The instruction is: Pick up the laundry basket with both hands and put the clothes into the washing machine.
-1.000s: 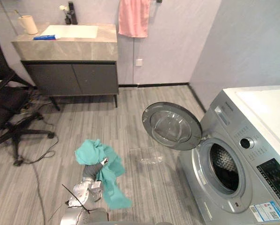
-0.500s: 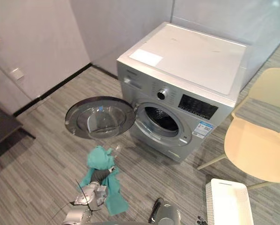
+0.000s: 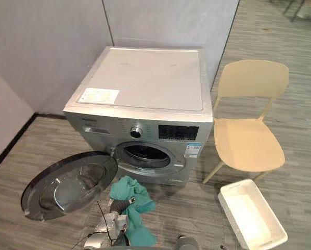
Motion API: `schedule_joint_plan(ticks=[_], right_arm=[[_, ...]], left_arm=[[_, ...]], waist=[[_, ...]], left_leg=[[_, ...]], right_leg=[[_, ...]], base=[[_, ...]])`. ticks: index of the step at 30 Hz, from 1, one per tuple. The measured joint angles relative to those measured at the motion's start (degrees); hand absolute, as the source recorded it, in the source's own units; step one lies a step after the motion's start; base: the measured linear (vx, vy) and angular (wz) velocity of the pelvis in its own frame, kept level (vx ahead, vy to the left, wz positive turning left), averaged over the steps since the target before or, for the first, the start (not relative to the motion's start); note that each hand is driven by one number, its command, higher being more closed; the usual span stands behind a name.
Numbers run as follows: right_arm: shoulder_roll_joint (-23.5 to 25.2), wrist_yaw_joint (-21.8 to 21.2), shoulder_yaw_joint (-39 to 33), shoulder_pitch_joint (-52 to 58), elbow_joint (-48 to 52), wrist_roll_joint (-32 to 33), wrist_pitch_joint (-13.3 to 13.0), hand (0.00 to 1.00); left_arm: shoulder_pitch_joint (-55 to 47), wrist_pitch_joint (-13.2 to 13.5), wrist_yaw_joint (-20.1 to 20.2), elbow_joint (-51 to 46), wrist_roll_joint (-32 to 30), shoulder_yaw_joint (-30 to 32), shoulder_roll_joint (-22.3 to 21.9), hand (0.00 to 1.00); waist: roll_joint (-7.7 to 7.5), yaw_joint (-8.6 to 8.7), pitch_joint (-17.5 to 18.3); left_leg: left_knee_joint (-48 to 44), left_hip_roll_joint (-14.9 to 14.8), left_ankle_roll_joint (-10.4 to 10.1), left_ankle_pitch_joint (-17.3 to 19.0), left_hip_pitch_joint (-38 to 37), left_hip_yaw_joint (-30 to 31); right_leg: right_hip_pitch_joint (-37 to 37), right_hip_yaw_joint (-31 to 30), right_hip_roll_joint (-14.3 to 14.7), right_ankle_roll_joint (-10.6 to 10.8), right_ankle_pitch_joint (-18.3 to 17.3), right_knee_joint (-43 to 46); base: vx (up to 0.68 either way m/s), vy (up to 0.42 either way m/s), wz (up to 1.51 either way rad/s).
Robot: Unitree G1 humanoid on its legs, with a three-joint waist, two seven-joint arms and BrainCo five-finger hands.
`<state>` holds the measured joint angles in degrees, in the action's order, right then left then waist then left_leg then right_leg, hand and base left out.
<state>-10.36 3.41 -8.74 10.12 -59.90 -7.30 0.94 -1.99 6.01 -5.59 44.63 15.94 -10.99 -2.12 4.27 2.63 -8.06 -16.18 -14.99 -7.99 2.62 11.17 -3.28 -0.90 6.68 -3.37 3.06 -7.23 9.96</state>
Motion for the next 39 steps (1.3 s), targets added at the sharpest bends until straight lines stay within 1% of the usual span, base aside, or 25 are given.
schedule_joint_plan(ticks=[2, 4, 6, 7, 8, 9, 10, 11, 12, 13, 14, 16, 17, 18, 21, 22, 23, 24, 25, 26, 28, 29, 31, 34, 39], right_arm=[[2.2, 0.75, 0.35, -0.66, -0.09, -0.04, -0.26, 0.0], [2.79, 1.43, 0.88, -1.19, -0.21, -0.07, -0.23, 0.0], [2.35, 1.59, 1.99, -2.69, -0.89, -0.06, 0.13, 0.0], [1.05, 1.48, 3.05, -4.34, -1.57, -0.05, 0.2, 0.0], [0.45, 1.11, 3.26, -5.17, -1.64, -0.03, 0.21, 0.0], [0.16, 1.72, 4.73, -7.86, -1.54, 0.13, 0.17, 0.0], [0.32, 1.99, 5.42, -9.55, -1.46, 0.2, 0.11, 0.0], [0.09, 2.99, 6.78, -12.65, -1.12, 0.04, 0.1, 0.0], [-0.24, 3.33, 7.33, -13.74, -0.54, -0.05, 0.17, 0.0], [-1.01, 3.47, 9.51, -15.22, 0.44, -0.05, 0.43, 0.0], [-0.28, 4.37, 10.63, -17.04, 2.27, -0.04, 0.4, 0.0], [-0.08, 5.71, 11.33, -18.76, 2.84, -0.05, 0.44, 0.0], [0.13, 6.66, 11.67, -22.11, 3.09, -0.04, 0.42, 0.0], [0.2, 7.05, 11.76, -23.33, 3.51, -0.02, 0.42, 0.0], [2.24, 8.14, 12.83, -26.11, 12.47, 0.63, -0.31, 0.0], [4.54, 8.27, 14.38, -26.11, 18.62, 0.83, -1.0, 0.0], [7.54, 8.88, 15.89, -26.16, 25.1, 1.88, -2.08, 0.0], [8.15, 8.92, 16.49, -26.16, 26.34, 2.29, -2.35, 0.0], [10.28, 8.86, 18.45, -26.17, 30.54, 2.96, -3.16, 0.0], [11.19, 8.82, 19.23, -26.1, 32.57, 3.3, -3.39, 0.0], [13.35, 8.85, 20.97, -25.66, 39.49, 5.09, -4.9, 0.0], [13.36, 8.86, 21.09, -25.55, 40.95, 5.33, -5.18, 0.0], [13.58, 8.87, 21.05, -24.31, 45.97, 7.73, -7.17, 0.0], [13.43, 8.46, 21.28, -20.32, 50.26, 11.52, -9.6, 0.0], [13.48, 6.24, 23.69, -16.09, 52.89, 16.53, -10.91, 0.0]], left_arm=[[2.48, 0.02, -0.1, 2.49, 0.81, -0.93, 2.52, 1.0], [3.0, 0.01, -0.72, 3.32, 0.9, -2.32, 4.46, 1.0], [3.22, 0.15, -1.02, 3.31, 1.24, -2.53, 5.2, 1.0], [4.07, 0.28, -1.08, 3.29, 1.43, -2.53, 5.36, 1.0], [5.03, 0.39, -1.08, 3.29, 1.51, -2.53, 5.41, 1.0], [8.35, 0.79, -1.33, 3.16, 2.07, -2.55, 5.86, 1.0], [10.22, 0.9, -1.86, 3.16, 2.29, -2.55, 6.1, 1.0], [14.06, 0.96, -2.66, 3.17, 2.69, -2.64, 6.33, 1.0], [15.98, 1.0, -3.18, 3.13, 2.96, -2.68, 6.26, 1.0], [19.88, 1.34, -3.55, 3.03, 3.6, -2.61, 6.15, 1.0], [24.28, 2.07, -4.8, 2.89, 3.87, -2.45, 6.11, 1.0], [27.78, 2.17, -5.77, 2.89, 4.76, -2.16, 5.86, 1.0], [31.84, 2.3, -6.94, 2.91, 5.58, -1.54, 5.71, 1.0], [33.5, 2.41, -7.34, 2.92, 6.13, -0.9, 5.64, 1.0], [41.29, 3.38, -9.64, 2.22, 8.22, 3.39, 5.06, 1.0], [44.25, 3.39, -10.19, 0.02, 8.8, 5.05, 5.23, 1.0], [47.79, 3.61, -11.39, -3.74, 9.72, 7.05, 5.85, 1.0], [48.66, 3.87, -11.62, -4.35, 10.04, 7.47, 5.85, 1.0], [51.7, 4.7, -12.42, -6.26, 10.97, 9.56, 5.8, 1.0], [53.27, 5.0, -12.62, -6.77, 11.34, 10.33, 5.89, 1.0], [57.86, 5.82, -14.45, -9.12, 13.47, 13.22, 6.76, 1.0], [58.66, 5.96, -14.79, -9.58, 13.93, 13.97, 6.99, 1.0], [60.87, 6.71, -16.55, -10.99, 15.04, 15.83, 8.36, 1.0], [63.69, 6.91, -18.53, -10.98, 16.27, 16.39, 10.01, 1.0], [71.22, 8.11, -19.6, -10.79, 19.56, 16.34, 13.87, 1.0]], waist=[[-3.23, 0.15, -1.3], [-4.79, -0.39, -1.56], [-4.73, -0.44, -2.13], [-4.24, -0.41, -2.99], [-4.78, -0.44, -3.55], [-4.45, -0.38, -6.27], [-4.51, -0.41, -7.76], [-4.32, 0.1, -10.73], [-4.29, 0.37, -11.97], [-4.72, 0.41, -13.94], [-5.25, 0.31, -14.78], [-5.41, 1.08, -15.04], [-5.86, 1.72, -15.74], [-6.07, 1.74, -16.31], [-6.8, 1.65, -18.34], [-6.83, 1.83, -18.73], [-7.17, 1.55, -20.16], [-7.26, 1.47, -20.45], [-7.67, 1.31, -21.35], [-7.85, 1.34, -21.8], [-8.06, 1.44, -22.35], [-8.07, 1.5, -22.36], [-8.58, 1.53, -22.66], [-8.74, 1.6, -22.72], [-9.53, 2.08, -22.96]], left_leg=[[1.34, 2.85, 0.69, 0.08, -0.09, -2.5], [1.08, 3.98, 1.69, 0.75, 0.07, -5.1], [0.31, 4.17, 2.64, 1.59, 0.71, -8.25], [-0.53, 3.55, 2.9, 2.18, 2.06, -10.41], [-1.14, 3.13, 2.98, 2.42, 2.76, -11.39], [-3.28, 2.26, 2.51, 3.29, 5.18, -13.09], [-4.59, 1.58, 2.43, 3.69, 6.24, -13.74], [-7.01, 0.37, 2.33, 4.28, 7.84, -14.03], [-8.05, -0.21, 2.43, 4.44, 8.56, -14.04], [-9.62, -1.18, 2.42, 4.48, 10.11, -13.87], [-10.99, -2.24, 2.41, 4.47, 13.13, -13.59], [-11.75, -2.55, 2.4, 4.42, 16.04, -12.78], [-12.48, -2.97, 2.32, 4.34, 18.6, -12.44], [-12.9, -3.16, 2.32, 4.34, 19.34, -12.39], [-16.07, -4.88, 2.31, 4.43, 24.7, -11.76], [-18.17, -5.96, 2.22, 4.79, 28.44, -10.96], [-21.05, -7.34, 2.01, 5.52, 31.99, -10.22], [-21.77, -7.54, 1.94, 5.62, 32.81, -9.86], [-24.43, -8.2, 1.96, 6.38, 35.92, -9.08], [-25.9, -8.36, 1.94, 6.85, 37.49, -8.5], [-32.59, -9.6, 1.91, 9.1, 44.62, -6.09], [-34.03, -10.06, 1.92, 9.67, 46.26, -5.67], [-39.64, -11.07, 1.74, 11.73, 51.7, -3.76], [-43.58, -11.97, 1.73, 13.0, 56.17, -2.1], [-46.67, -12.79, 1.71, 13.56, 62.01, -1.17]], right_leg=[[0.34, -0.89, -3.32, 2.44, 2.27, -3.6], [-0.67, -2.58, -4.92, 3.06, 3.16, -4.2], [-3.24, -5.1, -5.76, 3.8, 3.71, -3.97], [-5.97, -7.11, -5.64, 4.24, 4.42, -3.65], [-7.36, -7.37, -5.61, 3.99, 4.88, -3.2], [-11.68, -6.99, -5.58, 3.01, 5.05, -1.16], [-13.28, -6.83, -5.55, 2.9, 5.13, 0.17], [-15.51, -6.84, -5.14, 3.06, 5.3, 2.7], [-16.43, -6.82, -4.75, 3.21, 5.32, 3.51], [-18.45, -6.66, -4.13, 3.44, 5.35, 5.35], [-22.08, -5.33, -3.71, 3.43, 5.36, 7.54], [-24.85, -4.41, -3.64, 3.41, 5.34, 9.05], [-27.66, -3.77, -3.6, 3.39, 5.36, 10.26], [-28.54, -3.72, -3.53, 3.38, 5.37, 10.94], [-34.37, -1.84, -3.32, 3.25, 5.35, 14.26], [-37.69, -0.4, -3.19, 2.62, 4.97, 16.31], [-41.06, 0.69, -2.86, 1.56, 4.21, 19.35], [-41.87, 1.08, -2.88, 1.31, 3.95, 20.3], [-45.14, 2.06, -3.19, 0.57, 2.49, 24.1], [-46.77, 2.43, -3.72, 0.47, 1.57, 26.08], [-53.62, 2.73, -4.35, 0.16, -1.64, 34.04], [-55.19, 2.76, -4.48, 0.06, -2.34, 35.66], [-60.19, 2.67, -4.67, 0.02, -4.64, 41.43], [-63.89, 2.8, -4.73, -0.13, -5.93, 45.24], [-69.57, 2.75, -4.67, -0.27, -6.44, 48.12]], base=[[0.08, 0.237, -0.2], [0.04, 0.236, -0.35], [-0.02, 0.146, -0.78], [-0.06, 0.114, -1.0], [-0.1, 0.101, -1.07], [-0.12, 0.085, -0.86], [-0.12, 0.065, -0.92], [-0.14, 0.004, -0.53], [-0.14, -0.048, -0.4], [-0.15, -0.084, -0.27], [-0.11, -0.086, -0.23], [-0.07, -0.092, -0.06], [-0.04, -0.076, -0.04], [-0.03, -0.075, -0.12], [-0.04, -0.078, -0.21], [-0.05, -0.096, -0.2], [-0.05, -0.073, -0.17], [-0.04, -0.079, -0.13], [-0.04, -0.062, 0.0], [-0.05, -0.06, 0.02], [-0.05, -0.032, -0.02], [-0.03, -0.033, -0.08], [-0.03, -0.041, -0.1], [-0.01, -0.027, -0.07], [-0.04, -0.023, -0.13]])
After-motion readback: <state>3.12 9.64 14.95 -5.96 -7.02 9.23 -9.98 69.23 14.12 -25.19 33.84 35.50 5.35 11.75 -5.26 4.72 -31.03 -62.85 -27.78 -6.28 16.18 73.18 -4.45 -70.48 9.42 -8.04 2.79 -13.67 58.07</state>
